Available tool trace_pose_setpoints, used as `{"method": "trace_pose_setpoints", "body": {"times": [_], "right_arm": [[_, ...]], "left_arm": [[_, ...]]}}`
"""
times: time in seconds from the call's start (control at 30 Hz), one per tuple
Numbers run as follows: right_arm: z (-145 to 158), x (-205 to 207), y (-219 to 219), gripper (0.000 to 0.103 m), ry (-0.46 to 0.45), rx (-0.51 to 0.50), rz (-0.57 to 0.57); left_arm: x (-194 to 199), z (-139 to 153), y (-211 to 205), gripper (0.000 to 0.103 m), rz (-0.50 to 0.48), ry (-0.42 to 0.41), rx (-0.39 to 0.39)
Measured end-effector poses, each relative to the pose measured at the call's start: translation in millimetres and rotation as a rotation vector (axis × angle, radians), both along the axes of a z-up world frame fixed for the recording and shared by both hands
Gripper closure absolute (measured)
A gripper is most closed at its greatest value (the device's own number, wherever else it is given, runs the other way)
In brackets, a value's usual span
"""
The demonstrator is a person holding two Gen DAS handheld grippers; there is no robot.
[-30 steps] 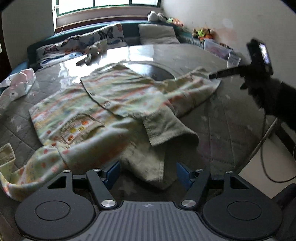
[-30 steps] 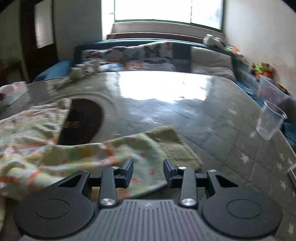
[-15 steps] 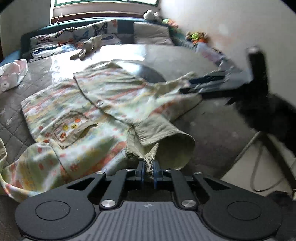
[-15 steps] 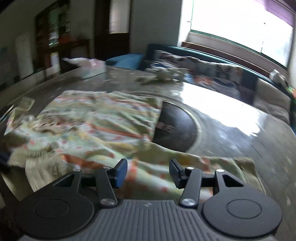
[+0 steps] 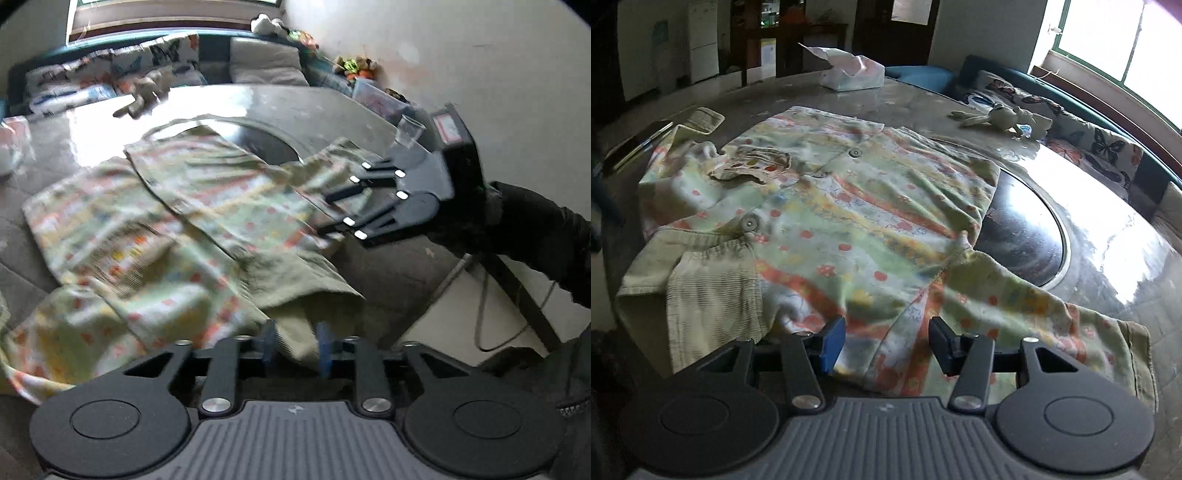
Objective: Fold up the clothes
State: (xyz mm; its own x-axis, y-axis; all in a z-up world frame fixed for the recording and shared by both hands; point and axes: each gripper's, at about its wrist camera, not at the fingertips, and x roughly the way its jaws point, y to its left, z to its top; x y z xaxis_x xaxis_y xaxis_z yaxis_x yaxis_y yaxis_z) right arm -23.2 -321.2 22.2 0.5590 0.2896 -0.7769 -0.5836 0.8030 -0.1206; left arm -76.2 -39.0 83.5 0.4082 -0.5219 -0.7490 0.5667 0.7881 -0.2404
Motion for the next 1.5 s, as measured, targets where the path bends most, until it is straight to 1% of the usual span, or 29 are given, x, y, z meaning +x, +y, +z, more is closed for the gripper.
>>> {"method": "trace_pose_setpoints", "body": {"times": [0.07,0.1,0.17,0.27,0.3,0.43,0.53,0.6,0.67,0.8,0.83,0.9,0.97,1.03,1.07,1.13,1.17,1.23,1.27,1.3,1.37,1.5], "right_arm": [[4,4,-3,0.052,0.001,0.007,-0.006],[7,8,-4,0.052,0.001,0.017,-0.015],[11,17,-7,0.053,0.002,0.04,-0.039],[13,37,-9,0.055,0.0,0.07,-0.08],[14,44,-9,0.056,0.0,0.08,-0.094],[10,86,-11,0.058,0.017,0.12,-0.166],[6,118,-14,0.058,0.035,0.155,-0.227],[5,137,-17,0.058,0.044,0.178,-0.261],[3,156,-17,0.06,0.049,0.2,-0.288],[-2,192,-13,0.06,0.052,0.235,-0.325],[-4,197,-13,0.06,0.053,0.238,-0.33],[-9,213,-11,0.06,0.057,0.252,-0.35],[-13,223,-9,0.06,0.057,0.258,-0.36],[-17,232,-7,0.061,0.055,0.263,-0.365],[-19,237,-6,0.061,0.061,0.266,-0.368],[-22,242,-4,0.063,0.061,0.272,-0.371],[-23,244,-3,0.067,0.057,0.276,-0.372],[-24,246,-4,0.085,0.055,0.287,-0.379],[-24,247,-4,0.096,0.057,0.291,-0.393],[-23,245,-6,0.099,0.049,0.288,-0.397],[-20,241,-8,0.101,0.031,0.282,-0.405],[-7,230,-24,0.101,-0.035,0.253,-0.443]], "left_arm": [[5,4,5,0.064,0.017,-0.02,0.004],[12,4,10,0.063,0.054,-0.031,0.011],[29,2,22,0.059,0.141,-0.05,0.024],[63,-8,42,0.059,0.301,-0.052,0.065],[73,-11,48,0.059,0.348,-0.057,0.084],[118,-24,64,0.059,0.512,-0.11,0.21],[151,-39,78,0.059,0.581,-0.08,0.22],[167,-47,86,0.059,0.605,-0.063,0.223],[178,-51,93,0.059,0.613,-0.052,0.223],[194,-57,100,0.061,0.591,-0.026,0.207],[198,-59,102,0.066,0.587,-0.019,0.2],[201,-61,103,0.07,0.574,-0.018,0.193],[204,-61,103,0.083,0.558,-0.026,0.189],[206,-61,102,0.09,0.547,-0.031,0.186],[208,-61,102,0.093,0.542,-0.033,0.183],[211,-61,101,0.096,0.534,-0.038,0.175],[212,-61,101,0.097,0.531,-0.04,0.172],[216,-60,98,0.099,0.523,-0.047,0.169],[217,-60,96,0.1,0.519,-0.051,0.169],[219,-59,94,0.1,0.515,-0.055,0.168],[224,-57,88,0.1,0.507,-0.065,0.164],[238,-49,73,0.101,0.489,-0.095,0.152]]}}
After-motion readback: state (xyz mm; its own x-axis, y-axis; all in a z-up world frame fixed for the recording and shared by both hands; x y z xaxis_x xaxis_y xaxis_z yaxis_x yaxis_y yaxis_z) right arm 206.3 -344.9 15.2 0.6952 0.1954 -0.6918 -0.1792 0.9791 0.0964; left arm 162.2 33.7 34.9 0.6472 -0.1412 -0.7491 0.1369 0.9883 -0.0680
